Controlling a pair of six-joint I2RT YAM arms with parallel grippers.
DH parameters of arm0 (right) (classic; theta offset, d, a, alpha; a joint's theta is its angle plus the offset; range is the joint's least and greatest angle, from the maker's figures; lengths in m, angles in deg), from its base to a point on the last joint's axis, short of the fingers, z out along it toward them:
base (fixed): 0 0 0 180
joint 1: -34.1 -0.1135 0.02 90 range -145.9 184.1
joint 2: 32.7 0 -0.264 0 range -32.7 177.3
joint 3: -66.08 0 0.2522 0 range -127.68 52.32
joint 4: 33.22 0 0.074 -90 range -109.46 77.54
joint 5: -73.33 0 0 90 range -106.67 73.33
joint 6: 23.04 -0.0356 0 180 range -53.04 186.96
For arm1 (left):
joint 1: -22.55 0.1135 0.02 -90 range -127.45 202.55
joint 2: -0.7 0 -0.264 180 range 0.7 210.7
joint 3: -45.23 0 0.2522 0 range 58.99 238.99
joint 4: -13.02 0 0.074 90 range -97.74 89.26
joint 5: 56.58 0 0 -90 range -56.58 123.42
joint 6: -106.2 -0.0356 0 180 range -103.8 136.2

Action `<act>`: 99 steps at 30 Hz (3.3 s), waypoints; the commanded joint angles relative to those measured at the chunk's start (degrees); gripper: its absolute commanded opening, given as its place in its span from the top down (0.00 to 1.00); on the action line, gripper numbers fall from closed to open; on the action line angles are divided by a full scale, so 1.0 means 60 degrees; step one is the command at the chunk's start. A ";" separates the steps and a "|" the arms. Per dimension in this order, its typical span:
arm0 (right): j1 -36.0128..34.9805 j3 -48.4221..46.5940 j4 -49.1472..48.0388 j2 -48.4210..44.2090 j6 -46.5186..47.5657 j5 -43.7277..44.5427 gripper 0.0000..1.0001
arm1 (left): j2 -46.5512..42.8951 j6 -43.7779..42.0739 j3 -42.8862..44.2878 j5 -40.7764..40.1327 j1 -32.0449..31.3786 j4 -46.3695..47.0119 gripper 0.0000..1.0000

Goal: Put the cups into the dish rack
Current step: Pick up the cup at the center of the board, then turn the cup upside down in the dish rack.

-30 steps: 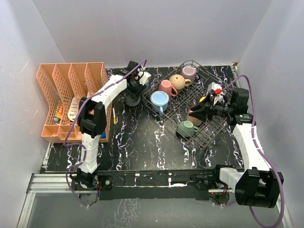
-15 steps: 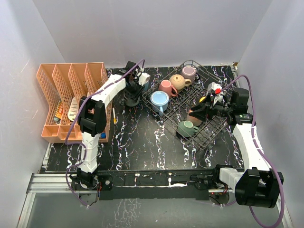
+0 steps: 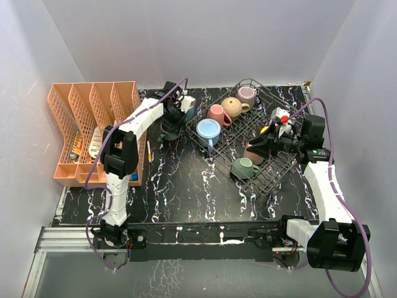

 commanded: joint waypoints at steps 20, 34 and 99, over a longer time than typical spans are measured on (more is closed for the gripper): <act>0.0052 0.0627 -0.1685 0.0082 -0.1007 -0.1592 0.57 | -0.8630 0.4337 -0.7900 0.2124 0.0088 0.5914 1.00; 0.0048 0.1483 -0.3672 0.0191 -0.2672 -0.2658 0.50 | -1.1938 1.0698 -1.3159 0.3486 0.0138 1.3875 1.00; -0.3693 0.0843 -1.2542 0.3279 -1.5126 0.1182 0.17 | -0.7636 1.3166 -1.2022 -0.0694 -0.3124 2.4298 1.00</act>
